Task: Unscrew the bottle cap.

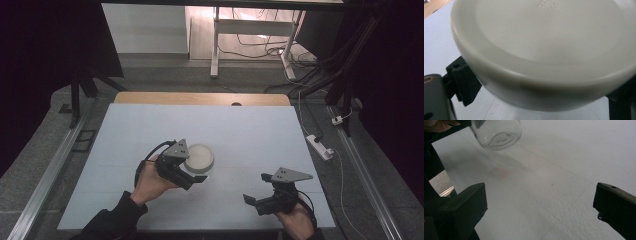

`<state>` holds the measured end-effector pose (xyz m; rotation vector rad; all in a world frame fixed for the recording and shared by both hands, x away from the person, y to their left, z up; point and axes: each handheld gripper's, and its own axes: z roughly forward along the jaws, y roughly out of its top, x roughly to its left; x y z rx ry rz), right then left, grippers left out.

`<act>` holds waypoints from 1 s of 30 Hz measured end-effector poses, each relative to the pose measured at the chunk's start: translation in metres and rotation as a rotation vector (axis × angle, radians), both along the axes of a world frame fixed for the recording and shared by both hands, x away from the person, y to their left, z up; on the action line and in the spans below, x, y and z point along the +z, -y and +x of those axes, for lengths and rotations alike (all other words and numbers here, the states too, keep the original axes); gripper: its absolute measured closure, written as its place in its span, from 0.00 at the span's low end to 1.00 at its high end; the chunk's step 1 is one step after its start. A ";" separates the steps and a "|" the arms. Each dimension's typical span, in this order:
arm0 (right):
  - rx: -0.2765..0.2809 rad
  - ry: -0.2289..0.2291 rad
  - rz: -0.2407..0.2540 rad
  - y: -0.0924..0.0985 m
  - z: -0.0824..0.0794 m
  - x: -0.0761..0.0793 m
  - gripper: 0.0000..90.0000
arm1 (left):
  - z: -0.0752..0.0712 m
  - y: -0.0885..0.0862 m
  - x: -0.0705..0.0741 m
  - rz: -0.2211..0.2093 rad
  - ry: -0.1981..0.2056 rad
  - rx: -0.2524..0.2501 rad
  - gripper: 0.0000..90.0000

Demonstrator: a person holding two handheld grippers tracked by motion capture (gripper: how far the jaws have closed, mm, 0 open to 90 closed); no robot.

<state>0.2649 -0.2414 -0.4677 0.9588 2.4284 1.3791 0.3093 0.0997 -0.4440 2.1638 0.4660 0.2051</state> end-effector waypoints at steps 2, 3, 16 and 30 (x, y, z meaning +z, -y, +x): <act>0.015 0.010 -0.006 -0.004 0.001 0.002 0.00 | 0.000 0.000 0.000 0.001 0.000 0.000 0.08; 0.022 0.014 -0.010 -0.006 0.002 0.003 0.00 | 0.000 0.000 -0.001 0.003 0.002 0.001 0.08; 0.089 0.040 -0.030 -0.036 0.012 0.016 0.00 | 0.000 0.003 -0.006 0.012 0.002 -0.008 0.08; 0.130 0.049 -0.009 -0.062 0.022 0.032 0.00 | -0.002 0.006 -0.010 0.013 0.003 -0.019 0.08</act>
